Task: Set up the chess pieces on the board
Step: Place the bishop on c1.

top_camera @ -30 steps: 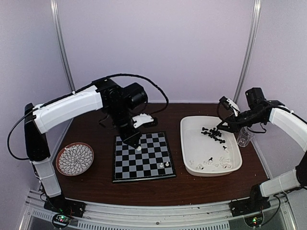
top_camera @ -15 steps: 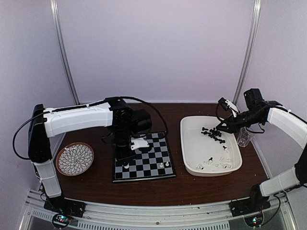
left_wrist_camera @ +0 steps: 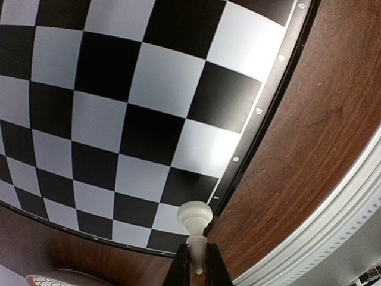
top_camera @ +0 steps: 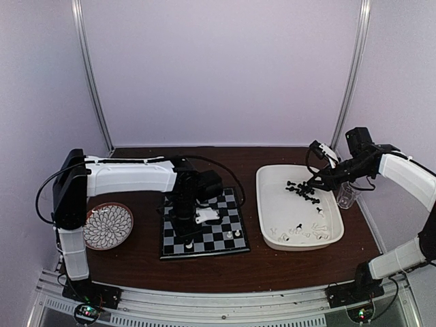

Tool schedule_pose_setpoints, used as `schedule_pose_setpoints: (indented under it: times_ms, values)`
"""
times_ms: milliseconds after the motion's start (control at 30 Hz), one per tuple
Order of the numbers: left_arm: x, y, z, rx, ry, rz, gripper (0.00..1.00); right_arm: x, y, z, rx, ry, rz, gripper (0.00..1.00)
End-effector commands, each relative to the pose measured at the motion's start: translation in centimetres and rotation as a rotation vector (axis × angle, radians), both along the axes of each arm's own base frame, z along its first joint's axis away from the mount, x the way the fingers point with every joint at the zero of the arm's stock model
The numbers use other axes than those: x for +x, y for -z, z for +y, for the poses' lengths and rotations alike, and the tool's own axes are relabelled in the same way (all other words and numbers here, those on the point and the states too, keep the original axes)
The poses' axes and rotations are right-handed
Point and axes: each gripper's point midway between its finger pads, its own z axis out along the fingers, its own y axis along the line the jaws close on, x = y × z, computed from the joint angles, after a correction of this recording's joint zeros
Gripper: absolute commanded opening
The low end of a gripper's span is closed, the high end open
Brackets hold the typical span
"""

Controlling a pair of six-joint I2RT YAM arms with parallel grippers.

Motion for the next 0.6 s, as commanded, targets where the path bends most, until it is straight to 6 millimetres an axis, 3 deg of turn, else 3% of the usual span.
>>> schedule_pose_setpoints:
  times_ms: [0,567]
  values:
    - [-0.4,1.1,-0.6,-0.006,0.012,0.023,0.00,0.2,0.4,-0.4,-0.015,0.011,-0.005,0.29]
    - [0.1,2.7,0.1,0.054,0.021,0.007,0.00,0.2,0.5,-0.3,-0.011,0.011,0.000,0.29]
